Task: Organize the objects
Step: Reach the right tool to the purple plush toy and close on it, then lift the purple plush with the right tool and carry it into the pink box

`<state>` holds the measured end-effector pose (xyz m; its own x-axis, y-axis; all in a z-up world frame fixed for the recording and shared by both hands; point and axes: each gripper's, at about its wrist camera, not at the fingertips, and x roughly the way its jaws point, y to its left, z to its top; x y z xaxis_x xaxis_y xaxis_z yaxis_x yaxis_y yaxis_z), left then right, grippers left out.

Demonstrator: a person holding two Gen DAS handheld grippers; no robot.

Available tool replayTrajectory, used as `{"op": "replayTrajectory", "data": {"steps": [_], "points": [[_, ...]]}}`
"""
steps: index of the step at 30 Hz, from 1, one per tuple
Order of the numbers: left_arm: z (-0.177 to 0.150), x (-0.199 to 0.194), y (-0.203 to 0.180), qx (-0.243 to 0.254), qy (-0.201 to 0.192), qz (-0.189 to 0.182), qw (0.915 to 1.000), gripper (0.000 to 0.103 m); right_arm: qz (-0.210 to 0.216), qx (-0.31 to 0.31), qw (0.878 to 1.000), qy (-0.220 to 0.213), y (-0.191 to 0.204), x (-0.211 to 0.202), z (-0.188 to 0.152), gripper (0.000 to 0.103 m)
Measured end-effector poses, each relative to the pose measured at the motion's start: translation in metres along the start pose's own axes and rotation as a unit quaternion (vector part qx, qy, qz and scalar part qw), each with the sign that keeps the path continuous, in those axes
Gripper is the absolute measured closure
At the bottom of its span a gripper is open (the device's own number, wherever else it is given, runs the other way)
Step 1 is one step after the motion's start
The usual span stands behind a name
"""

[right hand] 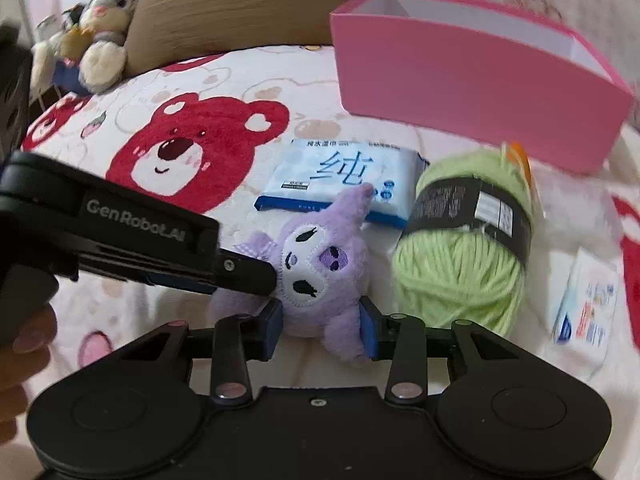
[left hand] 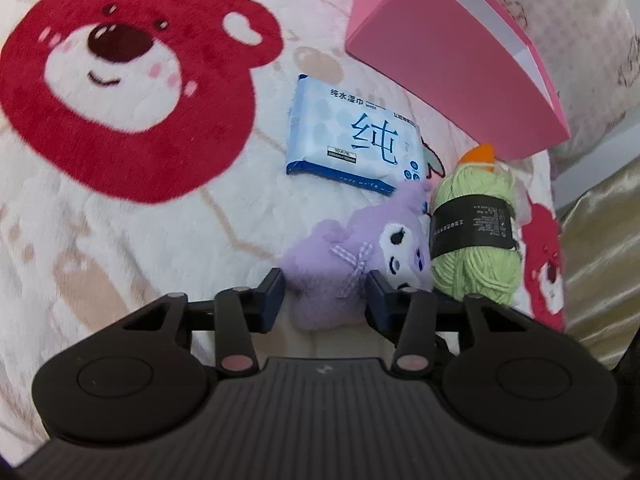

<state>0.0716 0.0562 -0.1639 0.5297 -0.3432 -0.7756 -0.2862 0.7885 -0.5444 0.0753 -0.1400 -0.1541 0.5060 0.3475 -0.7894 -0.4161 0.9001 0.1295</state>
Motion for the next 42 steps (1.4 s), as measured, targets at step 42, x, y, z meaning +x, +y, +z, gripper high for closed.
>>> {"op": "replayTrajectory", "data": {"steps": [42], "points": [[0.04, -0.151, -0.13, 0.185, -0.112, -0.039, 0.9755, 0.074, -0.036, -0.052, 0.993, -0.096, 0.018, -0.161, 0.1, 0.062]]}}
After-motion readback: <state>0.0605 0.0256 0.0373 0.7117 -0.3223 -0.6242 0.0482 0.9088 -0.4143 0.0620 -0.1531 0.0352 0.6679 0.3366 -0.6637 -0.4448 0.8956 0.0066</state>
